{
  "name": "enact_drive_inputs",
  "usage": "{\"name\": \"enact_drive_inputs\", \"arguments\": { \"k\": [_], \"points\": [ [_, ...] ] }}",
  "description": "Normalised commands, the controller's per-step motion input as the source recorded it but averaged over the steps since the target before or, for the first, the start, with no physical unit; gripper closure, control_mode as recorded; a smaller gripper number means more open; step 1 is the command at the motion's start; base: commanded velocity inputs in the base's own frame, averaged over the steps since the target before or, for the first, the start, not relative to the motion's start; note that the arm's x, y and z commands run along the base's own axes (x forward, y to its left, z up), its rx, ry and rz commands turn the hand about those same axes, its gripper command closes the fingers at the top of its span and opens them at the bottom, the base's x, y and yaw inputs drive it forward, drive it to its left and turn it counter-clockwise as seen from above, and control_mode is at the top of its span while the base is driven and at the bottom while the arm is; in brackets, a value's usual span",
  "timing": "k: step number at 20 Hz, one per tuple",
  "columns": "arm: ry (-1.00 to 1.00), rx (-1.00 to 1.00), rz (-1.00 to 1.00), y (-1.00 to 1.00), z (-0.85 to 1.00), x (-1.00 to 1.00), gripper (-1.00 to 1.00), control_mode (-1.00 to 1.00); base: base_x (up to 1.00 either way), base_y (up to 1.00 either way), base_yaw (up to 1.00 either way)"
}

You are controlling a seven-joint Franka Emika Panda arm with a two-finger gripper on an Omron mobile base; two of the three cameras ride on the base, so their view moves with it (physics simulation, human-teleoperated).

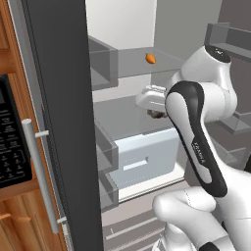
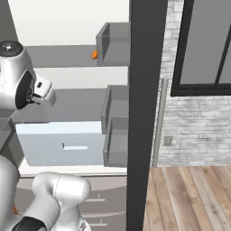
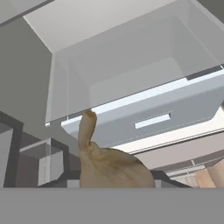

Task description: Retrieve the bottle and the shaker from the cabinet and place them next to the mixing bowl on the counter. Then add garlic from the fridge to the mixing bowl.

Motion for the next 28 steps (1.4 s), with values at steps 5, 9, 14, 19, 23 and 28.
{"name": "enact_drive_inputs", "arguments": {
  "k": [5,9,14,19,23,28],
  "points": [
    [0.00,0.00,0.00,0.00,0.00,0.00,1.00,1.00,-0.89,0.10,0.00],
    [0.00,0.00,0.00,0.00,0.00,0.00,1.00,1.00,-1.00,0.08,-0.02],
    [0.00,0.00,0.00,0.00,0.00,0.00,1.00,1.00,-0.88,-0.02,-0.37],
    [0.00,0.00,0.00,0.00,0.00,0.00,1.00,1.00,-0.14,-0.05,-0.87],
    [0.00,0.00,0.00,0.00,0.00,0.00,1.00,1.00,0.00,0.00,-0.98],
    [0.00,0.00,0.00,0.00,0.00,0.00,1.00,1.00,0.00,0.00,-0.98]
  ]
}}
